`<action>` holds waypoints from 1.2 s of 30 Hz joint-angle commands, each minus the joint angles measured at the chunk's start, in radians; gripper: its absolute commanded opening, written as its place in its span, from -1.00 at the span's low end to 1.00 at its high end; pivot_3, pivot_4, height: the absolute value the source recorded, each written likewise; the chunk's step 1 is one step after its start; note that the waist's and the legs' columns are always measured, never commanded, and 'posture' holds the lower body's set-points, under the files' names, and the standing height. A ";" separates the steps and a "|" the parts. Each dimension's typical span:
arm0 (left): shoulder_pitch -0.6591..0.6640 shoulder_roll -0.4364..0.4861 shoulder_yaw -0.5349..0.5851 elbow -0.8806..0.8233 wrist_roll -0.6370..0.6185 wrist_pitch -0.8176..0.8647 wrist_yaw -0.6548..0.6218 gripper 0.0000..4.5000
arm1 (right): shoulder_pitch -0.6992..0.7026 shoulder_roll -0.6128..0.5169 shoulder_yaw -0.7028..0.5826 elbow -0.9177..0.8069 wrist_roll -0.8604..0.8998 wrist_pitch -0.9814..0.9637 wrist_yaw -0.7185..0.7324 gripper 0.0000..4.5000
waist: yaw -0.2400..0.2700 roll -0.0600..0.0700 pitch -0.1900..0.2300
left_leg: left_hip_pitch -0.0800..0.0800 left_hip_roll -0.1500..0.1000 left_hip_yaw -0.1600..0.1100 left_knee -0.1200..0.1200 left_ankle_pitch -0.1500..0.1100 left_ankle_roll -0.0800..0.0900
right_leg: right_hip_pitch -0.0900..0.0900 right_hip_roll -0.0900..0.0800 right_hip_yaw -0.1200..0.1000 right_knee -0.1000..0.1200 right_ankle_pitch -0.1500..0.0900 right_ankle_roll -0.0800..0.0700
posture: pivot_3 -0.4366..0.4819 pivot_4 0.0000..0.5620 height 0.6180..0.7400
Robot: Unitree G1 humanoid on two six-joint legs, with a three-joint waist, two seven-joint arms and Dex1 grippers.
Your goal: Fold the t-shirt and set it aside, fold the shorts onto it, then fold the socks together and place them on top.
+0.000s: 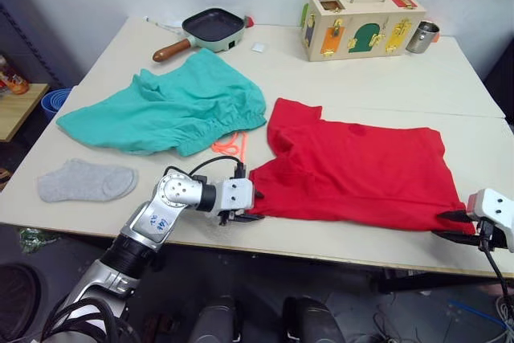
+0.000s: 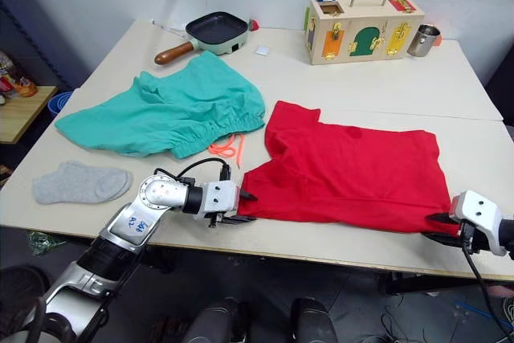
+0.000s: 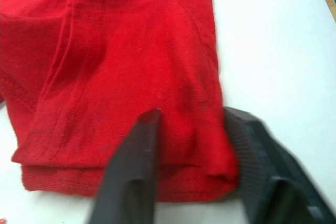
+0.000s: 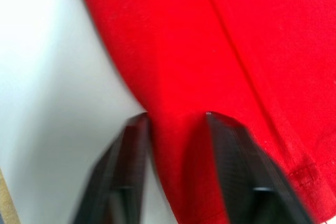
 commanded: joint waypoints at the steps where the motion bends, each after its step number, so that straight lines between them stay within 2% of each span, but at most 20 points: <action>1: 0.011 0.008 -0.009 0.061 0.046 0.058 0.021 -0.62 | -0.011 -0.010 0.044 0.099 -0.068 -0.064 -0.010 -0.85 | 0.000 -0.002 -0.002 | 0.000 0.000 0.000 0.000 0.000 0.000 | 0.000 0.000 0.000 -0.001 0.000 0.000 | -0.05 -0.47 1.00; 2: 0.013 0.005 -0.008 0.062 0.041 0.066 0.022 -0.76 | -0.019 -0.007 0.049 0.114 -0.070 -0.070 -0.009 -0.99 | 0.000 -0.004 -0.003 | 0.000 0.000 0.000 0.000 0.000 0.000 | 0.000 0.000 0.000 -0.001 0.000 0.000 | -0.05 -0.47 1.00; 4: 0.021 0.001 -0.001 0.063 0.028 0.085 0.019 -1.00 | -0.034 -0.002 0.055 0.135 -0.067 -0.082 -0.007 -1.00 | 0.000 -0.006 -0.004 | 0.000 0.000 0.000 0.000 0.000 0.000 | 0.000 0.000 0.000 -0.001 0.000 0.000 | -0.05 -0.47 1.00; 9: 0.064 0.038 -0.006 0.007 -0.021 0.064 -0.071 -1.00 | -0.057 0.000 0.073 0.163 -0.063 -0.101 0.011 -1.00 | -0.003 -0.006 -0.005 | 0.000 0.000 0.000 0.000 -0.001 -0.002 | 0.000 0.000 0.000 -0.001 0.000 0.000 | -0.05 -0.47 1.00; 13: 0.099 0.116 -0.031 -0.074 -0.026 0.045 -0.155 -1.00 | -0.018 -0.032 0.072 0.146 -0.040 -0.054 0.076 -1.00 | -0.011 -0.005 -0.006 | 0.000 0.002 -0.001 -0.002 -0.003 -0.004 | -0.001 0.000 -0.001 -0.001 0.000 -0.002 | -0.05 -0.47 1.00; 17: 0.112 0.143 -0.018 -0.107 -0.039 0.045 -0.166 -1.00 | 0.057 -0.048 0.051 0.084 0.021 -0.006 0.171 -1.00 | 0.002 -0.003 -0.007 | 0.000 0.002 -0.002 -0.003 -0.004 0.001 | -0.001 0.000 -0.003 -0.001 -0.002 -0.004 | -0.05 -0.47 1.00; 28: 0.164 0.194 0.010 -0.229 -0.100 0.072 -0.190 -1.00 | 0.263 -0.113 -0.030 0.015 0.063 0.070 0.156 -1.00 | 0.008 -0.002 -0.007 | -0.004 0.002 -0.005 -0.003 -0.008 0.005 | -0.001 0.001 -0.005 -0.009 -0.003 -0.005 | -0.05 -0.47 1.00; 36: 0.190 0.176 0.005 -0.255 -0.093 0.082 -0.154 -1.00 | 0.296 -0.108 -0.052 0.049 0.075 0.030 0.146 -1.00 | 0.007 -0.002 -0.007 | -0.009 0.002 -0.008 -0.002 -0.010 0.007 | -0.002 0.001 -0.007 -0.014 -0.002 -0.004 | -0.05 -0.47 1.00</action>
